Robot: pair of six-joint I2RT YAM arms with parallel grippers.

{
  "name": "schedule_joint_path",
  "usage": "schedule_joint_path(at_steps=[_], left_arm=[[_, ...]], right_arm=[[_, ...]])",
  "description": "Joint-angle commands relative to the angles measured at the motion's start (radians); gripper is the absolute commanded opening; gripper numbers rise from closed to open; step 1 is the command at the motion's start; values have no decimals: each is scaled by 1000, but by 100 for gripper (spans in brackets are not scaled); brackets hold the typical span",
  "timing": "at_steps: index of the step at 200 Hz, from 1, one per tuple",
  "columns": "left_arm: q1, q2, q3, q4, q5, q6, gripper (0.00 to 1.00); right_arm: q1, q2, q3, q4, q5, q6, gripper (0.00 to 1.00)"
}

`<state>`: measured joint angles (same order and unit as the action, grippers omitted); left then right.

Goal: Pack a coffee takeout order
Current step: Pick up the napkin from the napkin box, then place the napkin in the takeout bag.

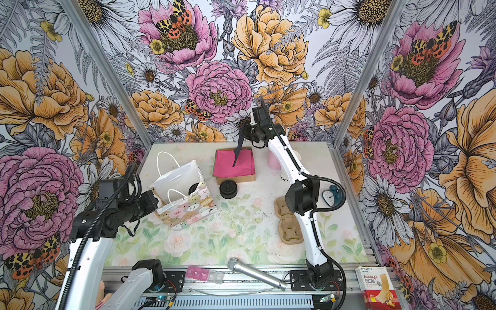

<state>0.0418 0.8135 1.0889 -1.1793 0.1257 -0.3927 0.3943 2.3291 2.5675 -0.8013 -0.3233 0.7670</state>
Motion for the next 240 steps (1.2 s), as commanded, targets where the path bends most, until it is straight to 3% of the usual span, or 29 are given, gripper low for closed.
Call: schedule_joint_path(at_steps=[1, 91, 134, 240], left_arm=[[12, 2, -18, -31, 12, 5, 0], [12, 4, -7, -32, 21, 8, 0], [12, 17, 8, -31, 25, 22, 0], [12, 30, 17, -15, 44, 29, 0]], right_arm=[[13, -77, 77, 22, -45, -11, 0], [116, -233, 163, 24, -75, -75, 0], [204, -292, 185, 26, -30, -93, 0], [457, -313, 207, 37, 88, 4, 0]])
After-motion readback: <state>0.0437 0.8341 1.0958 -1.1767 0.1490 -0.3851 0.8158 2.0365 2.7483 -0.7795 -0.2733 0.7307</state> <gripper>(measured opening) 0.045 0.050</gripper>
